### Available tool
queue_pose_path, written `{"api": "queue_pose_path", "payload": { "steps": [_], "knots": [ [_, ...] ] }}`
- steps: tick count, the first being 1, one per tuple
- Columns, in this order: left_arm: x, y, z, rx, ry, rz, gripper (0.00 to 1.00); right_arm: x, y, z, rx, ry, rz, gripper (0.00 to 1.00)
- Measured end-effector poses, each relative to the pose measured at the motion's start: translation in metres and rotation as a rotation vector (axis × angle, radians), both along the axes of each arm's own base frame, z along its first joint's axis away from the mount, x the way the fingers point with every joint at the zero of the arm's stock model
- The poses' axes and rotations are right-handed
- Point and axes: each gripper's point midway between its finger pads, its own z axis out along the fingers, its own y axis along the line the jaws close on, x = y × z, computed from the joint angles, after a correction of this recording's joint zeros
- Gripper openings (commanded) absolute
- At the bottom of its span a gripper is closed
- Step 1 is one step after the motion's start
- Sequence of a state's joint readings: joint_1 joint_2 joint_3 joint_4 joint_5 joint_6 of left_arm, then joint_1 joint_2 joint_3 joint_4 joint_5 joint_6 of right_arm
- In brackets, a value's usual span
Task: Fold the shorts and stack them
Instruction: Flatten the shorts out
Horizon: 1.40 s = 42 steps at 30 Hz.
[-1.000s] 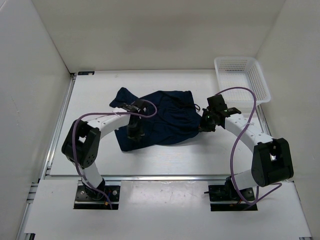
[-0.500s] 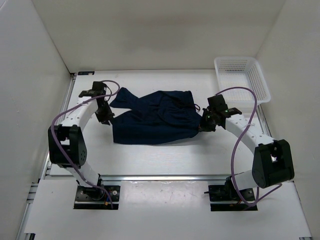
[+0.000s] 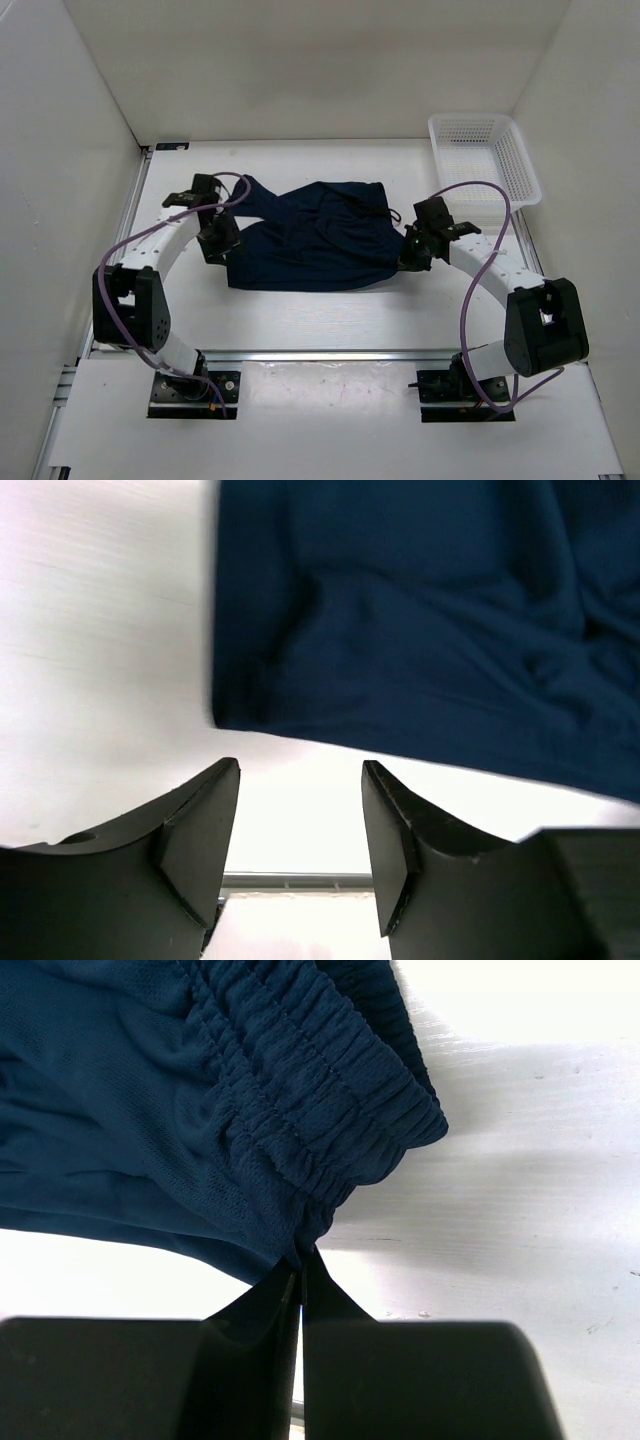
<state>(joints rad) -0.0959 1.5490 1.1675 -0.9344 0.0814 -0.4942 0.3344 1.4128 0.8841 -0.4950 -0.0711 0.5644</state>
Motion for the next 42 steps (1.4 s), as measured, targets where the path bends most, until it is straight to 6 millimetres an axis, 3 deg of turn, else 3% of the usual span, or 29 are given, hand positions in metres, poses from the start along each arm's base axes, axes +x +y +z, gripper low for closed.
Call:
{"api": "queue_pose_path", "payload": {
  "steps": [3,4,6,11,12,13,18,20,24,25,27,32,35,38,40,42],
  "knots": [
    [-0.006,-0.025,-0.005,-0.002,0.013,-0.066,0.68,0.001,0.0,0.0,0.002,-0.003,0.001,0.0],
    [-0.006,-0.032,-0.01,0.001,0.022,-0.086,0.79,0.001,0.001,0.0,0.002,-0.004,0.001,0.0],
    [-0.005,-0.039,-0.02,0.01,0.051,-0.103,0.85,0.001,0.001,0.001,0.004,-0.004,0.002,0.0],
    [0.001,-0.031,-0.048,0.07,0.119,-0.073,0.82,0.001,0.001,0.001,0.005,-0.004,0.003,0.0],
    [0.001,-0.029,-0.052,0.082,0.128,-0.067,0.78,0.001,0.001,0.001,0.005,-0.004,0.003,0.0],
    [0.002,-0.027,-0.056,0.093,0.136,-0.061,0.68,0.001,0.001,0.001,0.005,-0.004,0.003,0.0],
    [0.003,-0.023,-0.071,0.117,0.164,-0.05,0.5,0.001,0.001,0.001,0.005,-0.004,0.003,0.0],
    [0.005,-0.023,-0.073,0.119,0.164,-0.047,0.36,0.001,0.001,0.001,0.005,-0.003,0.003,0.0],
    [0.008,-0.024,-0.072,0.119,0.151,-0.05,0.19,0.001,0.001,0.001,0.005,-0.004,0.003,0.0],
    [0.008,-0.025,-0.072,0.119,0.149,-0.052,0.1,0.001,0.001,0.001,0.005,-0.003,0.003,0.0],
    [0.008,-0.025,-0.071,0.118,0.146,-0.054,0.1,0.001,0.001,0.001,0.005,-0.004,0.003,0.0],
    [0.007,-0.024,-0.052,0.112,0.108,-0.058,0.1,0.001,0.001,0.0,0.004,-0.003,0.002,0.0],
    [0.012,-0.023,-0.026,0.107,0.067,-0.062,0.1,0.001,0.001,0.001,0.004,-0.002,0.002,0.0],
    [0.031,-0.021,0.007,0.099,-0.013,-0.065,0.1,0.006,0.003,0.006,0.002,0.001,0.003,0.0],
    [0.051,-0.018,0.032,0.095,-0.076,-0.062,0.1,0.023,0.008,0.015,0.002,-0.007,0.004,0.0],
    [0.073,-0.013,0.061,0.094,-0.136,-0.051,0.1,0.052,0.013,0.034,0.004,-0.032,-0.001,0.0]
  ]
}}
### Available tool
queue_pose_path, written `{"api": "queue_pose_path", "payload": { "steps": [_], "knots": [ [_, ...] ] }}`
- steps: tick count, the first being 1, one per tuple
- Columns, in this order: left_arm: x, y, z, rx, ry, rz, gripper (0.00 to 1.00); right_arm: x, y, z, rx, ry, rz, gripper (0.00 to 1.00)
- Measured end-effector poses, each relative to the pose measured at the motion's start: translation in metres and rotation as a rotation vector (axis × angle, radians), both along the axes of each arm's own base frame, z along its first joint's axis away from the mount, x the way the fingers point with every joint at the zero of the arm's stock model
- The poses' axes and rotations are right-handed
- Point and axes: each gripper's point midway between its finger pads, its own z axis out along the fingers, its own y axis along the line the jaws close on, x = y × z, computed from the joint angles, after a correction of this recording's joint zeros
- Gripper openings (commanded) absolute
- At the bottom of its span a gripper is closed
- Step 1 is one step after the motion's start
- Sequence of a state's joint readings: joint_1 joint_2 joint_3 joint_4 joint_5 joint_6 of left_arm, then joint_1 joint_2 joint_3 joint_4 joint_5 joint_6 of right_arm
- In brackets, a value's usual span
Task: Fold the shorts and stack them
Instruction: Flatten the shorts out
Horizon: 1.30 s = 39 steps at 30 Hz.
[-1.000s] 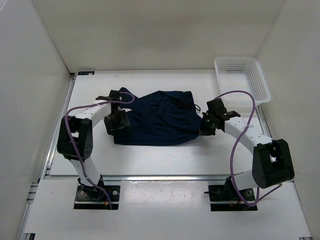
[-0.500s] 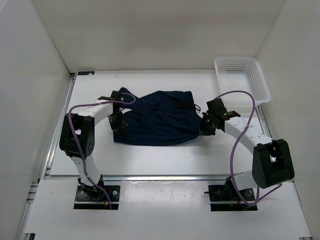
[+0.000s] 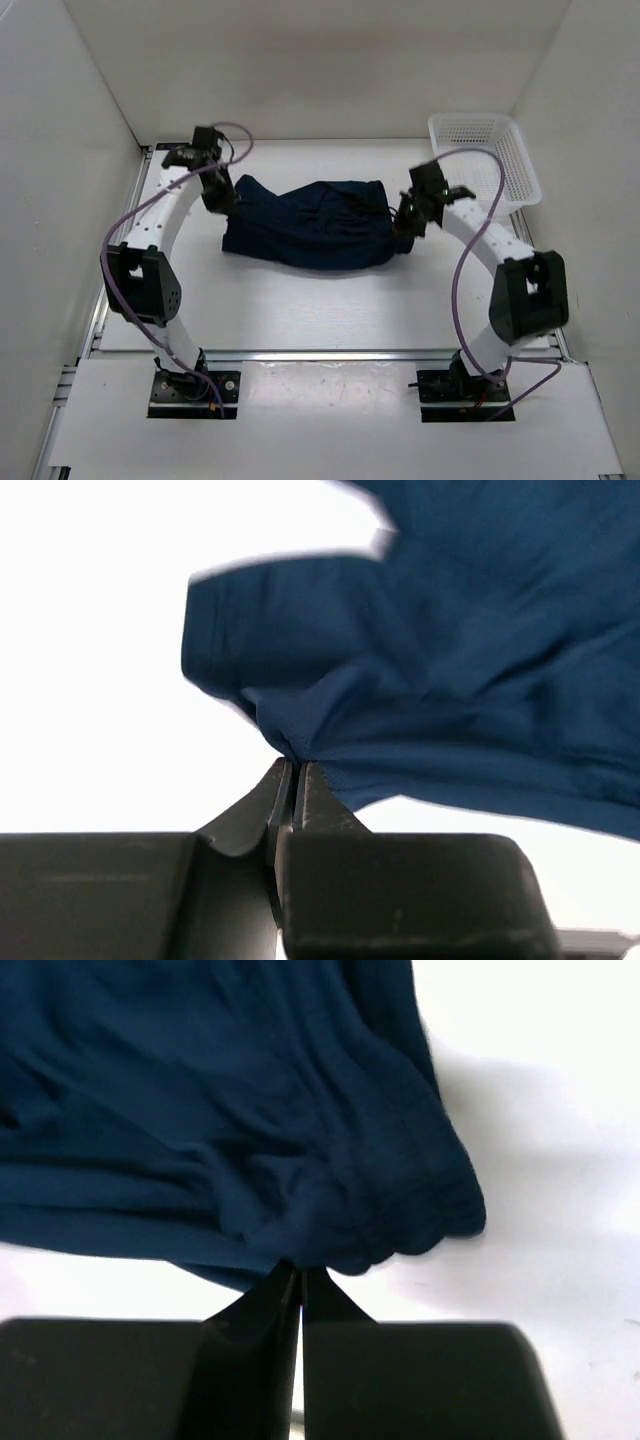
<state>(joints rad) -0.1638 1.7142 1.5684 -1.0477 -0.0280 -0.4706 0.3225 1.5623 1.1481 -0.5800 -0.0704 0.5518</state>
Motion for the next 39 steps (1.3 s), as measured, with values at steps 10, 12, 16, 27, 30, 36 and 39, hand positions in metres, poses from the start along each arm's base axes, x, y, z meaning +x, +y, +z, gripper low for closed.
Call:
{"api": "queue_pose_path", "payload": {
  "steps": [10,12,16,27,30,36,39],
  "knots": [
    [0.074,0.038,0.182,-0.076,-0.49,0.074,0.1,0.122,0.008,0.211,0.132,-0.504,-0.016,0.0],
    [0.06,0.038,0.195,-0.088,-0.519,0.066,0.1,0.1,0.008,0.222,0.128,-0.553,0.003,0.0],
    [0.002,0.029,0.161,-0.135,-0.459,0.044,0.1,0.024,-0.005,0.164,0.083,-0.495,0.002,0.05],
    [-0.166,-0.001,-0.073,-0.261,0.173,0.146,0.79,-0.148,-0.07,-0.037,-0.026,-0.057,-0.235,0.81],
    [-0.16,-0.001,-0.064,-0.268,0.132,0.167,0.69,-0.139,-0.066,-0.023,-0.003,-0.081,-0.262,0.76],
    [-0.158,-0.004,-0.062,-0.299,0.103,0.239,0.96,-0.124,-0.044,-0.026,0.063,-0.001,-0.252,0.71],
    [-0.173,-0.006,-0.087,-0.304,0.18,0.281,0.99,-0.118,-0.03,-0.028,0.134,0.033,-0.244,0.76]
  ]
}}
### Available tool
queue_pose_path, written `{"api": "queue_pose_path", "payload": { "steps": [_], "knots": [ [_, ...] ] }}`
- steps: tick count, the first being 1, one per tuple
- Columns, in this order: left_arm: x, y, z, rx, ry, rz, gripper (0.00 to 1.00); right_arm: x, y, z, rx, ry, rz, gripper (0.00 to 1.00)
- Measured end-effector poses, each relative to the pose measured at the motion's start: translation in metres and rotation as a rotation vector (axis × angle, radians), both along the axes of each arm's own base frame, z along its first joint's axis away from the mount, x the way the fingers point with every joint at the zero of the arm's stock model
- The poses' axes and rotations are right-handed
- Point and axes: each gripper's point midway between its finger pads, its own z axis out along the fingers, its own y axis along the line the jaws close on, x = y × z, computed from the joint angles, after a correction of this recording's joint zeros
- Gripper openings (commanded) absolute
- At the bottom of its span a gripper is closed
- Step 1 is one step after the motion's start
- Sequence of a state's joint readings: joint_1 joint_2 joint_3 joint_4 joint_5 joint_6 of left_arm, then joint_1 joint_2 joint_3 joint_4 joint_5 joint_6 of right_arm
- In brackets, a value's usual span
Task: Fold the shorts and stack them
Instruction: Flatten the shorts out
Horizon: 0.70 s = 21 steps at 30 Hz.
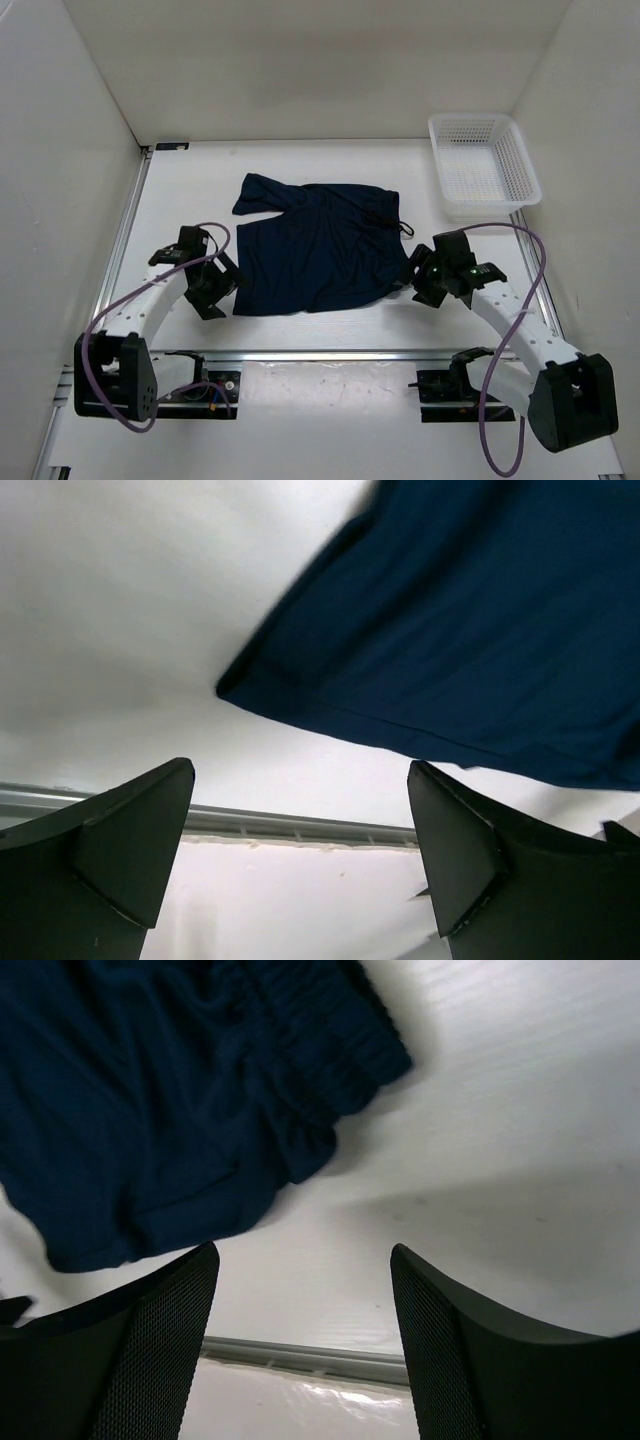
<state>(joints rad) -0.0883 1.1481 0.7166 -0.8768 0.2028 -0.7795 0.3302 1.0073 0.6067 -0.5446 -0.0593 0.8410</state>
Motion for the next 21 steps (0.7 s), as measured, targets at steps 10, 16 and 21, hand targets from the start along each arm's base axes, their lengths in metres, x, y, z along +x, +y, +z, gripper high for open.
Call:
{"api": "queue_pose_path", "payload": {
  "steps": [10,16,21],
  "knots": [
    [-0.003,-0.013,-0.042,-0.003,0.142,0.008,0.97,0.024,0.01,-0.009,0.111,0.069,-0.04,0.82],
    [0.002,-0.015,-0.054,0.001,0.167,0.018,0.2,0.044,0.01,-0.023,0.097,0.108,-0.061,0.57],
    [0.007,-0.015,-0.056,0.009,0.173,0.013,0.11,0.055,0.012,-0.038,0.084,0.147,-0.068,0.12]
  ]
}}
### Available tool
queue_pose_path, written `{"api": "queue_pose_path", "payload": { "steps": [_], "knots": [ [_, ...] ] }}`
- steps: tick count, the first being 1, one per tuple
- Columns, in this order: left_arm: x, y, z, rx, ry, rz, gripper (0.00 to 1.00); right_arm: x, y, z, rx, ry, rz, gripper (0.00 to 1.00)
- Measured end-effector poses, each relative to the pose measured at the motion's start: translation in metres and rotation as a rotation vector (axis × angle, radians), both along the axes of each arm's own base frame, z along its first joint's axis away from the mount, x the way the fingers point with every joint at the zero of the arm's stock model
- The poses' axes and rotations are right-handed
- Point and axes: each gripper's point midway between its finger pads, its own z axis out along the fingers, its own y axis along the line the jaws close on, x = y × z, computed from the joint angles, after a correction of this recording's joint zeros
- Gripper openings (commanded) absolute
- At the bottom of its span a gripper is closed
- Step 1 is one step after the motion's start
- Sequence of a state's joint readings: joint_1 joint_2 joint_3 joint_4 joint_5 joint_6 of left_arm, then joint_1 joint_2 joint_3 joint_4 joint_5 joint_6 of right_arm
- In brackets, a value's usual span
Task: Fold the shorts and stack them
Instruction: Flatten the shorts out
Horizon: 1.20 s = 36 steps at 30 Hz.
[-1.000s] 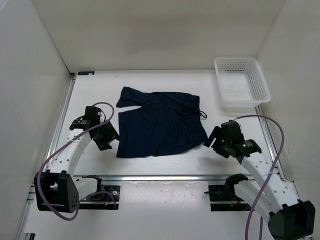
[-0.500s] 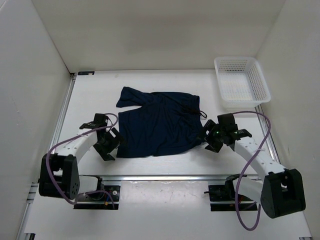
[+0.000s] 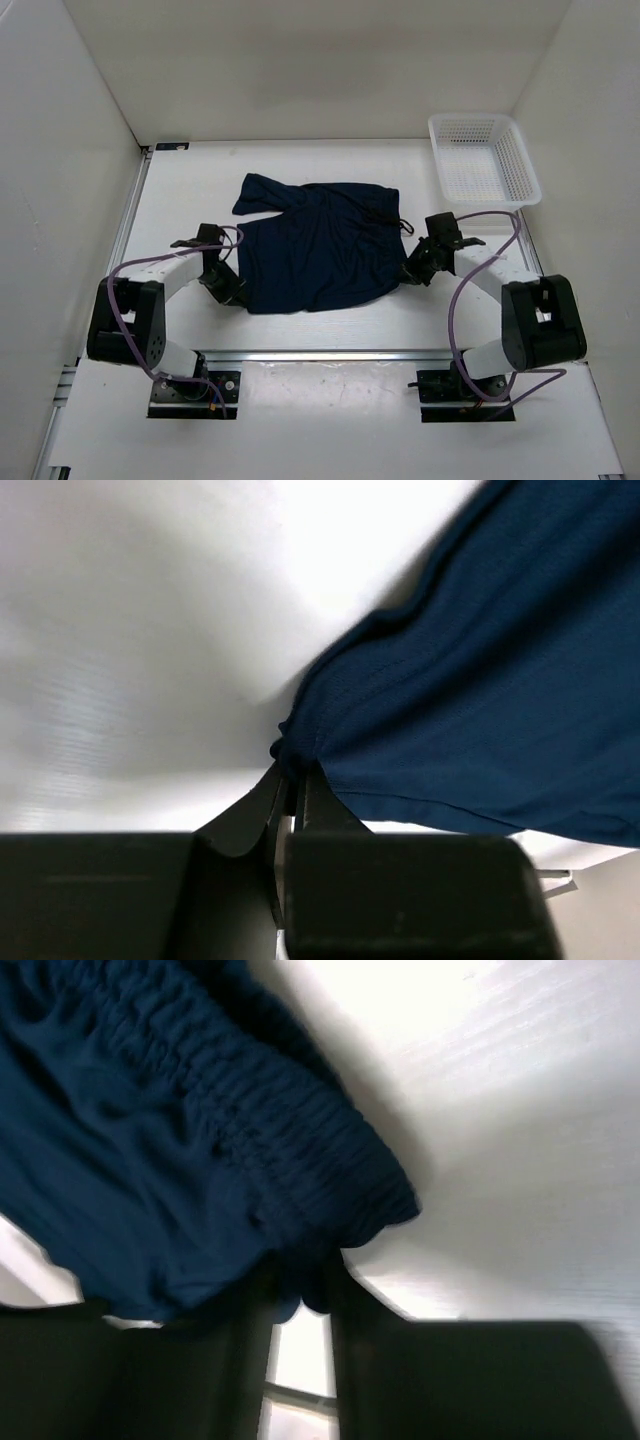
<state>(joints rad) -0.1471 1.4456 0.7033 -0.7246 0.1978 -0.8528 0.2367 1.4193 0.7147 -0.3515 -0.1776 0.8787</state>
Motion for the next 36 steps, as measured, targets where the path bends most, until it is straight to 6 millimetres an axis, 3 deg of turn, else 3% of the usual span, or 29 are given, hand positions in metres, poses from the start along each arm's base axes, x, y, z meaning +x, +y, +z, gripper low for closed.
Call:
{"api": "queue_pose_path", "payload": {
  "steps": [1,4,7,9,11,13,16,18,20,22,24,27,29,30,32,36],
  "knots": [
    [0.003,0.0,0.002,-0.001,-0.007,-0.003,0.11,0.002,0.0,-0.002,-0.001,0.006,-0.004,0.0],
    [0.022,-0.002,0.015,-0.002,-0.057,-0.018,0.11,0.015,0.001,0.004,-0.013,-0.004,-0.004,0.0],
    [0.066,-0.001,0.055,-0.001,-0.152,-0.034,0.11,0.056,0.005,0.037,-0.029,-0.067,0.007,0.0],
    [0.116,0.003,0.103,0.003,-0.269,-0.034,0.11,0.1,0.012,0.078,-0.028,-0.184,0.02,0.0],
    [0.168,0.01,0.16,0.016,-0.435,-0.026,0.11,0.145,0.017,0.136,-0.031,-0.343,0.029,0.0],
    [0.203,0.019,0.226,0.031,-0.592,-0.019,0.11,0.172,0.019,0.196,-0.032,-0.507,0.035,0.0],
    [0.218,0.031,0.304,0.057,-0.784,-0.008,0.11,0.175,0.015,0.265,-0.04,-0.702,0.039,0.0],
    [0.207,0.033,0.326,0.063,-0.838,-0.013,0.11,0.158,0.008,0.28,-0.053,-0.756,0.039,0.0],
    [0.183,0.032,0.318,0.057,-0.834,-0.023,0.11,0.133,0.001,0.27,-0.067,-0.773,0.042,0.0],
    [0.153,0.026,0.292,0.041,-0.774,-0.038,0.11,0.102,-0.008,0.232,-0.086,-0.716,0.043,0.08],
    [0.121,0.017,0.245,0.016,-0.691,-0.055,0.11,0.069,-0.017,0.175,-0.105,-0.614,0.043,0.28],
    [0.066,0.006,0.153,-0.013,-0.464,-0.078,0.11,0.014,-0.029,0.086,-0.136,-0.401,0.044,0.51],
    [0.037,0.002,0.106,-0.021,-0.326,-0.087,0.11,-0.019,-0.035,0.046,-0.14,-0.279,0.032,0.66],
    [0.023,0.002,0.087,-0.02,-0.263,-0.086,0.11,-0.033,-0.037,0.034,-0.137,-0.237,0.022,0.73],
    [0.005,0.004,0.07,-0.015,-0.197,-0.077,0.11,-0.051,-0.038,0.022,-0.115,-0.188,-0.005,0.79],
    [0.012,0.004,0.081,-0.016,-0.271,-0.066,0.11,-0.058,-0.029,0.029,-0.028,-0.183,-0.055,0.8]
  ]
}}
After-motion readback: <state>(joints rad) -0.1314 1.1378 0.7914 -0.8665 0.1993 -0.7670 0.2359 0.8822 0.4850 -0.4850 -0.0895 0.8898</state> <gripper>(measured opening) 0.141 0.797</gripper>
